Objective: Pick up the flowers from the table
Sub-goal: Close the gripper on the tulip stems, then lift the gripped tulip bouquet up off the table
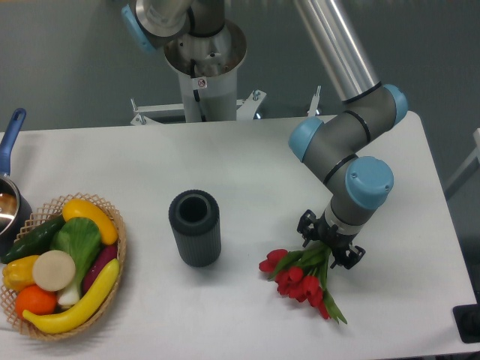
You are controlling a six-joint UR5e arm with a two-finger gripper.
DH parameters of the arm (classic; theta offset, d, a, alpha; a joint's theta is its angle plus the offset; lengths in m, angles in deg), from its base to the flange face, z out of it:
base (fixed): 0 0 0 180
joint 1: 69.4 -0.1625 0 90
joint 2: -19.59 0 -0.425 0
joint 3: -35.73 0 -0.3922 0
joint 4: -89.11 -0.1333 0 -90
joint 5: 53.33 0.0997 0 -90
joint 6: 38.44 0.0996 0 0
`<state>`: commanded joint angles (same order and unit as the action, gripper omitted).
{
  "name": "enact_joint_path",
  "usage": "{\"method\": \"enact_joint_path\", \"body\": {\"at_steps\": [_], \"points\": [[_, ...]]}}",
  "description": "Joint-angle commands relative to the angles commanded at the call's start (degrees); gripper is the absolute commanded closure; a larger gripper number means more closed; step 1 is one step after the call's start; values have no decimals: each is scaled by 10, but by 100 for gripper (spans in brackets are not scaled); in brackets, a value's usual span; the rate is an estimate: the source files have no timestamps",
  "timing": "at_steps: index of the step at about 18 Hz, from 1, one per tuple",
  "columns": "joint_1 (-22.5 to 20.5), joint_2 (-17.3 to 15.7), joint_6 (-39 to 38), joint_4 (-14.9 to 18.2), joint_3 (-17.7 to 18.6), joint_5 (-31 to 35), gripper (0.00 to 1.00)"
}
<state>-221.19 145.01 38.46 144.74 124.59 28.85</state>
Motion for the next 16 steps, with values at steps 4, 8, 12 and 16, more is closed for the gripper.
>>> {"method": "enact_joint_path", "body": {"at_steps": [4,8,12,16], "points": [[0,-2,-2,1,-1,1,62],[0,-4,-18,1,-3,0,71],[-2,-8,-18,-1,-10,-3,73],[-8,-48,-18,-3,-13,-13,73]]}}
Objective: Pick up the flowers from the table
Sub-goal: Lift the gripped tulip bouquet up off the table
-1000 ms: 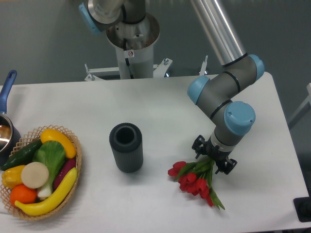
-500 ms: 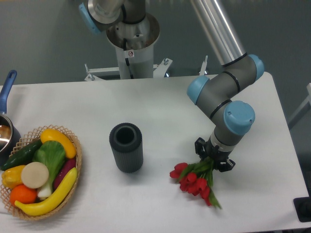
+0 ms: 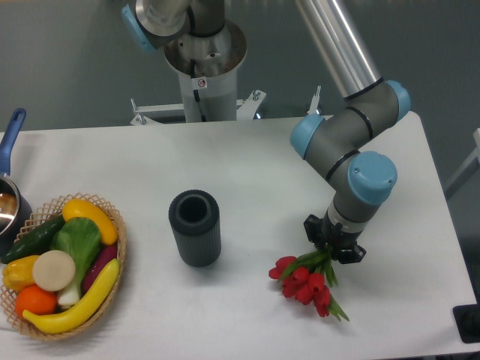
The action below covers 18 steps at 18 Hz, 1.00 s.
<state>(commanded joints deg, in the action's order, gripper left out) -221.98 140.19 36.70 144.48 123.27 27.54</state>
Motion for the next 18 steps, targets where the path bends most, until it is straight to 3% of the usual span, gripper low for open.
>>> {"method": "enact_joint_path", "body": {"at_steps": [6,9,12,18], "points": [[-11,-106,-85,1,-12,-161,73],[-24,-126,-121,0,-13,-278,73],[-28,-147,-159,-4,-12,-355,73],[-31,-181,-234,-4,0,-421,73]]}}
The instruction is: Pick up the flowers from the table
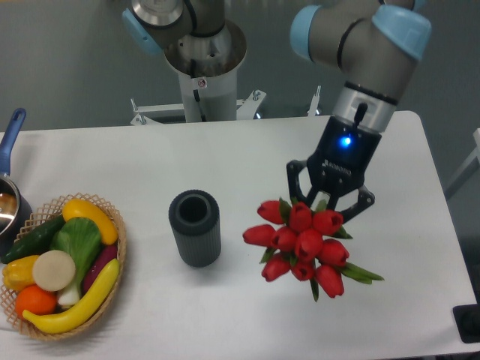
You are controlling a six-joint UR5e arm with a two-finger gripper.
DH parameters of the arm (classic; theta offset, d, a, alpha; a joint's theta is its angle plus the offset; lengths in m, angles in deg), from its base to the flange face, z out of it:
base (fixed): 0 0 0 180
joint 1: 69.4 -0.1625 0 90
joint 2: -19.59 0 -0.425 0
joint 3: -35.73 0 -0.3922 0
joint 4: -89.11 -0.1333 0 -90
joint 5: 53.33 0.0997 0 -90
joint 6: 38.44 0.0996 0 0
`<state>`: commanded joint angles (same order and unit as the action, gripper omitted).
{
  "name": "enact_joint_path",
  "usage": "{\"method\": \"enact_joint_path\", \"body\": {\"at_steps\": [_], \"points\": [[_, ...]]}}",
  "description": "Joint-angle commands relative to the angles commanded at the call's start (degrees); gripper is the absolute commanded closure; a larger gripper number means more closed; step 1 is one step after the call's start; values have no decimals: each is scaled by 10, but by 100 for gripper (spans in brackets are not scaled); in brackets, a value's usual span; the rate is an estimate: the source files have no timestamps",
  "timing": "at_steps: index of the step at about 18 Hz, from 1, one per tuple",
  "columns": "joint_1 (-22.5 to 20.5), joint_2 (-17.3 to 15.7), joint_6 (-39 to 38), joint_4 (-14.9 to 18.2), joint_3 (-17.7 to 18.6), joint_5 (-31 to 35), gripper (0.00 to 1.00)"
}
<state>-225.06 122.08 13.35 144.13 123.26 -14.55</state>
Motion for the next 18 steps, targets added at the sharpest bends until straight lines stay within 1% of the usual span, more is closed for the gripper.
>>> {"method": "enact_joint_path", "body": {"at_steps": [1,6,18], "points": [[0,0,-6,-1,0,-8,73],[6,2,-9,-28,0,-13,74],[5,4,-13,-33,0,-13,76]]}}
